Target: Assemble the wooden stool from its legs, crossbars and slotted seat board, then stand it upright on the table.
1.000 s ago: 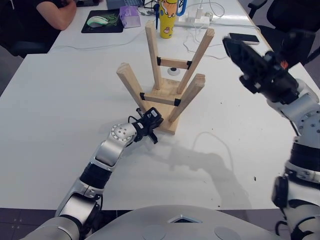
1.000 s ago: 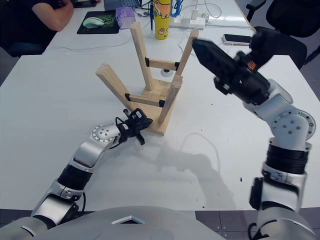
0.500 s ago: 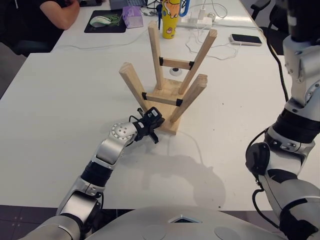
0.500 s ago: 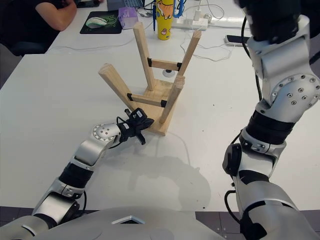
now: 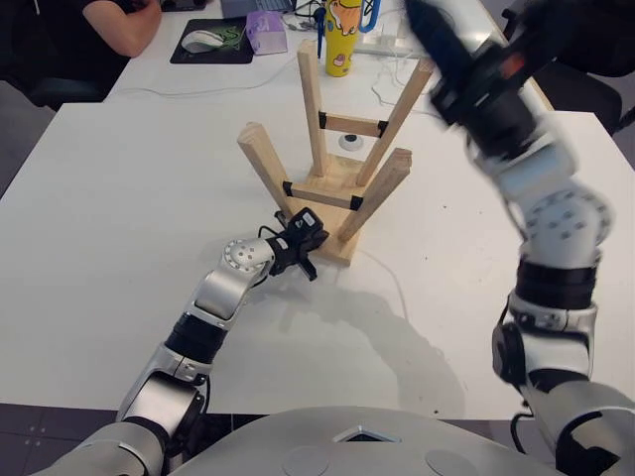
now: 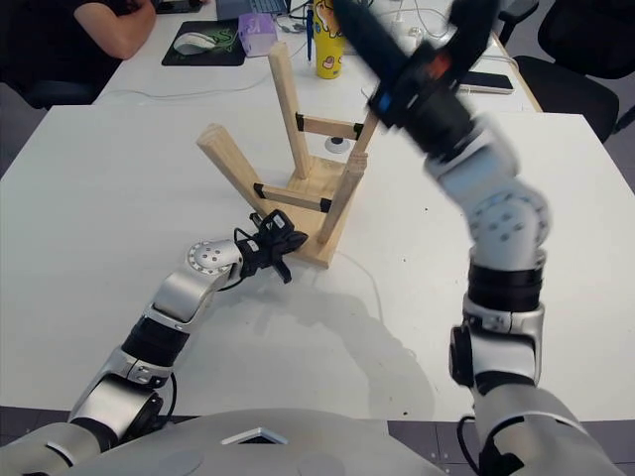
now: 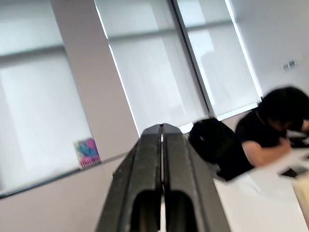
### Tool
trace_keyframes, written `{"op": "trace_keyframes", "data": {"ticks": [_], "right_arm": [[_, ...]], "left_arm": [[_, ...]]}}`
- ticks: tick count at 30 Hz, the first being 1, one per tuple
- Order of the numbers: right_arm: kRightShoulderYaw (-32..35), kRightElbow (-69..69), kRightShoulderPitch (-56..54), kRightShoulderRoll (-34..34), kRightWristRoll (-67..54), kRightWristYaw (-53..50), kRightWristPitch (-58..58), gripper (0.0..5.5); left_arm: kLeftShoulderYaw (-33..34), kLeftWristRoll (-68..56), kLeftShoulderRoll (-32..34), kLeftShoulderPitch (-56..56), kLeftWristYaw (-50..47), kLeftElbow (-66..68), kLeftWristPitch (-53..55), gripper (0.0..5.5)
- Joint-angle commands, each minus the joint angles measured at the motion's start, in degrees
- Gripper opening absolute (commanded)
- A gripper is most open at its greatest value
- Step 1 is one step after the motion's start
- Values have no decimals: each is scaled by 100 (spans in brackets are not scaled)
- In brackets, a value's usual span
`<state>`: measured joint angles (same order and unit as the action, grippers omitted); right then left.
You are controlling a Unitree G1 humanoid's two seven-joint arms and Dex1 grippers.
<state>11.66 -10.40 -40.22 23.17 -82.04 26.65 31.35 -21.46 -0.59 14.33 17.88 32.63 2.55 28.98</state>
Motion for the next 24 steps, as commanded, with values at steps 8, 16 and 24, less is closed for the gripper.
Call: {"op": "trace_keyframes", "data": {"ticks": [8,16,24], "right_arm": [[-3561,-243,2338,1976,2729,-66,1210,2],[-1204,518,1135,727,2431,272,-883,2],[-147,-564,2034,1198,-457,1451,1186,2]], "left_arm": [[-45,143,201,-374,-42,523,410,0],[15,99,167,-397,-102,705,267,0],[89,56,83,-436,-222,699,23,0]]}}
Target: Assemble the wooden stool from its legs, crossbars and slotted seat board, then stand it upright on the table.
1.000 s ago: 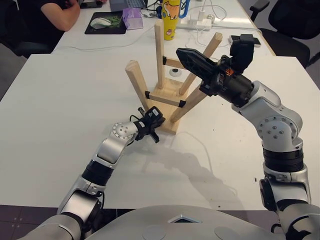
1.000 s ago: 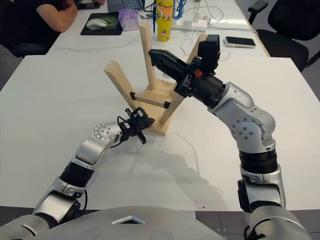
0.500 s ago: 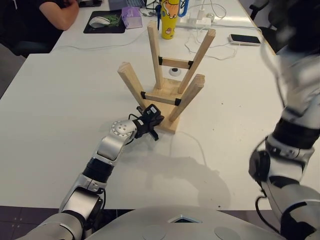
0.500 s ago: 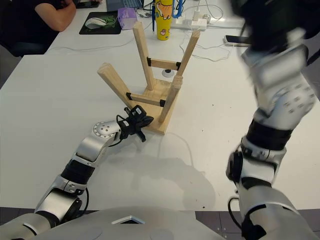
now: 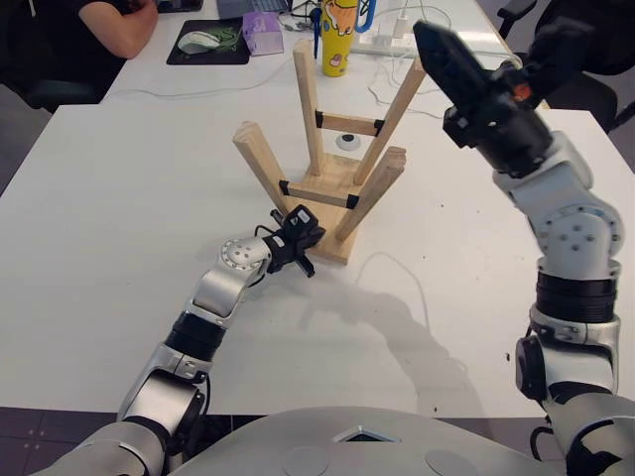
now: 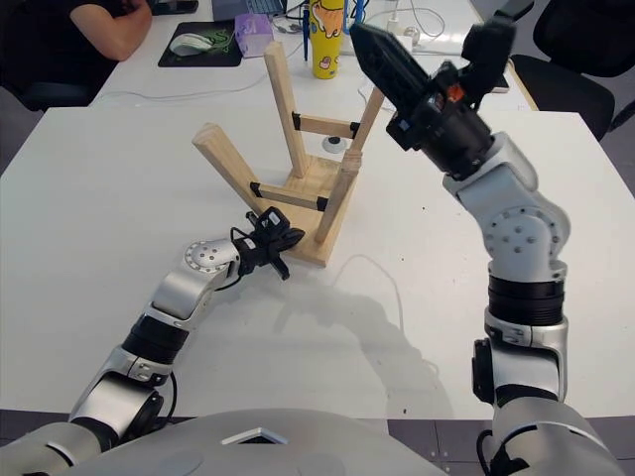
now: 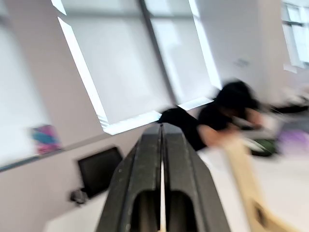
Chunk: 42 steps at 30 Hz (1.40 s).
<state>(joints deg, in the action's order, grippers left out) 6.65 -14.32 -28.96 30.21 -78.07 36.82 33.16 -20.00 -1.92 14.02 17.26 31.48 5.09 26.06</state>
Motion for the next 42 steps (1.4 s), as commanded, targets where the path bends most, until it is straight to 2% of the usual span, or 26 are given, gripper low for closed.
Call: {"op": "trace_keyframes", "data": {"ticks": [1,3,5,6,7,9,15,17,22,26,32,42], "right_arm": [[414,-200,1274,785,-691,754,1212,2],[514,-36,1971,1467,-392,1476,1746,2],[-229,24,2546,2299,1052,2301,1473,2],[-765,158,2619,2339,1836,2479,1150,2],[-1147,282,2630,2266,2388,2564,869,2],[-1727,527,2584,1612,2962,2402,544,2],[-2639,622,2745,453,4123,1795,114,2],[-2739,783,2665,90,4468,1386,50,2],[-2471,1217,2544,-687,5195,141,-172,2],[-2197,1306,2419,-941,5479,-272,-427,2],[-1850,1276,2296,-1141,5778,-555,-809,2],[-1570,1622,2040,-1135,6312,-633,-1337,2]], "left_arm": [[-68,189,107,-360,-102,492,314,0],[-106,205,133,-356,-69,592,342,0],[-93,189,150,-357,-53,632,353,0],[-62,173,158,-377,-66,624,358,0],[-45,159,163,-382,-65,614,369,0],[0,110,156,-345,-22,540,376,0],[-69,113,190,-67,278,537,322,0],[-113,137,163,-7,330,559,289,0],[-62,36,277,-168,482,90,56,0],[146,-76,554,-660,525,-858,-127,0],[191,-356,868,-1913,512,-2515,213,0],[528,-410,346,-2005,-297,-2380,-33,0]]}}
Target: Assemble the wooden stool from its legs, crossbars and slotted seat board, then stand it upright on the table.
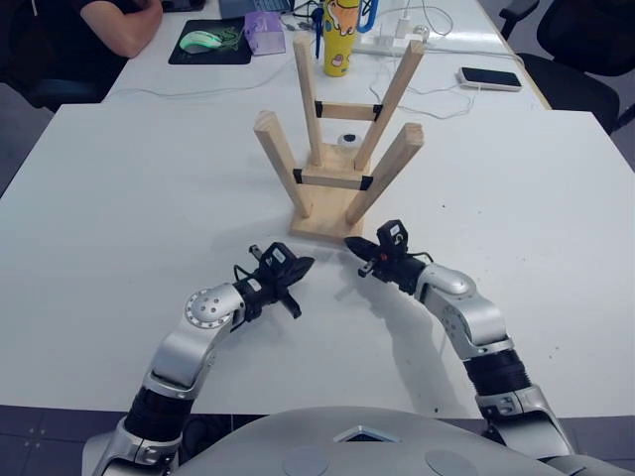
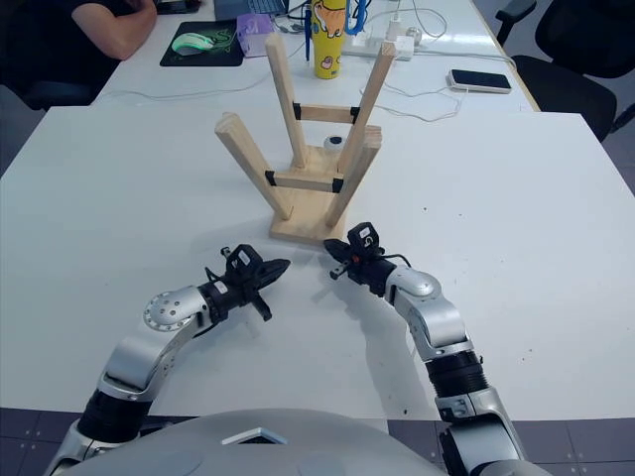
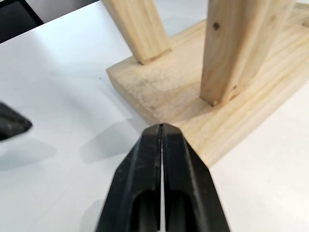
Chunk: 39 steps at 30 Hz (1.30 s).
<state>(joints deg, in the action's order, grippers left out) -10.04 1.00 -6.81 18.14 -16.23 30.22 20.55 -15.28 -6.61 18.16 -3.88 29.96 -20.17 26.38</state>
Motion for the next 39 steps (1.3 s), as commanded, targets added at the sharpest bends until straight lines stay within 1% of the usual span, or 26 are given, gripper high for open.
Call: {"op": "trace_keyframes", "data": {"ticks": [1,3,5,8,11,14,16,17,19,22,24,26,30,32,33,36,38,39], "right_arm": [[112,108,-192,70,130,62,-75,2],[112,157,-214,95,176,89,-83,2],[196,54,-163,60,62,130,-39,2],[396,-670,282,-62,-565,392,125,2],[675,-1650,919,-284,-521,-293,2,2],[1023,-2382,1214,-691,-534,-942,-252,2],[1377,-2465,1104,-848,-144,-1650,-410,2],[1541,-2427,1015,-831,194,-2027,-485,2],[1905,-2304,731,-871,483,-2619,-545,2],[2161,-2286,-87,-934,562,-3084,-571,2],[2128,-2228,-565,-965,570,-3187,-538,2],[2068,-2215,-810,-1002,578,-3229,-500,2],[2115,-2173,-884,-1048,543,-3235,-492,2],[2069,-2127,-884,-1065,430,-3106,-410,2],[1946,-2066,-902,-1102,306,-2960,-277,2],[997,-2030,-851,-1172,60,-2209,151,2],[871,-2044,-803,-1178,46,-2161,341,2],[953,-2013,-800,-1152,102,-2222,359,2]], "left_arm": [[74,57,-92,106,-193,162,-84,0],[95,77,-122,117,-278,202,-131,0],[272,-7,-313,114,-498,201,-219,0],[667,-79,-658,89,-1010,74,-517,0],[1180,-210,-1040,20,-1572,-175,-736,0],[1439,-298,-1223,132,-1893,-345,-713,0],[1574,-270,-1263,328,-2089,-396,-645,0],[1630,-239,-1276,445,-2181,-390,-644,0],[1693,-178,-1283,733,-2325,-312,-638,0],[1589,15,-1232,1302,-2411,-167,-760,0],[1628,124,-1230,1633,-2527,-81,-862,0],[1589,250,-1166,1916,-2537,2,-904,0],[1548,476,-1014,2043,-2531,-4,-929,0],[1493,465,-1041,2045,-2483,73,-926,0],[1388,434,-1077,2067,-2399,152,-855,0],[716,326,-1326,2173,-2008,545,-459,0],[558,359,-1419,2197,-1991,603,-366,0],[584,389,-1423,2205,-2020,602,-351,0]]}}
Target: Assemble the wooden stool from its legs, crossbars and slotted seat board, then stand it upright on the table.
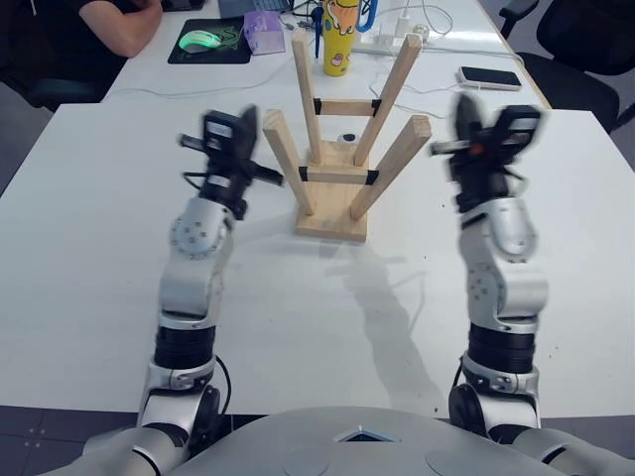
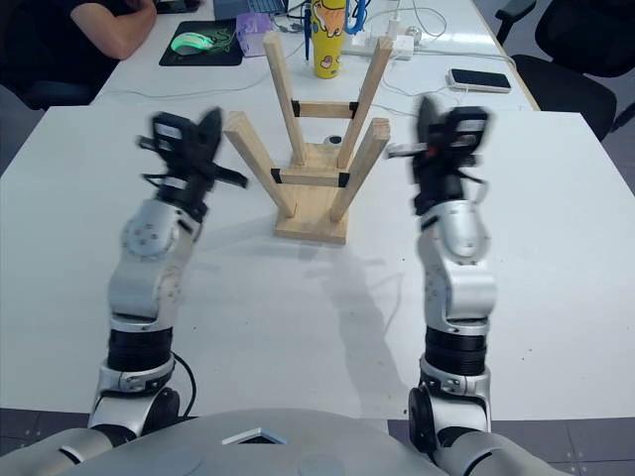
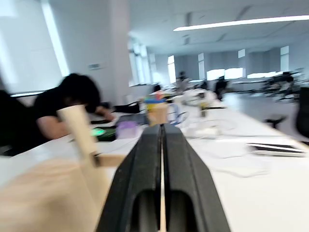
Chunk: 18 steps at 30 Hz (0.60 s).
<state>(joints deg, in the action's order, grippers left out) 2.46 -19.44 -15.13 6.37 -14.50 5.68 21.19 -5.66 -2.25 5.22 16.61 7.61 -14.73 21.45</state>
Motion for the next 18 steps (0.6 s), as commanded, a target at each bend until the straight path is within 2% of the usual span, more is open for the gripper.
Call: {"op": "trace_keyframes", "data": {"ticks": [1,7,11,12,15,18], "right_arm": [[-151,106,8,110,15,152,268,2],[685,425,-111,577,403,-312,46,2],[925,274,-157,493,348,-395,-304,2],[734,186,-183,413,159,-133,-330,2],[-467,144,-12,518,72,738,373,2],[-537,253,163,527,173,617,750,2]], "left_arm": [[-275,-20,-87,158,162,47,147,0],[564,254,273,-52,-359,-153,-33,0],[857,428,272,-170,-707,-408,-334,0],[646,397,260,-144,-540,-424,-358,0],[-421,117,113,-96,320,-256,136,0],[-606,141,-36,-188,284,-146,471,0]]}}
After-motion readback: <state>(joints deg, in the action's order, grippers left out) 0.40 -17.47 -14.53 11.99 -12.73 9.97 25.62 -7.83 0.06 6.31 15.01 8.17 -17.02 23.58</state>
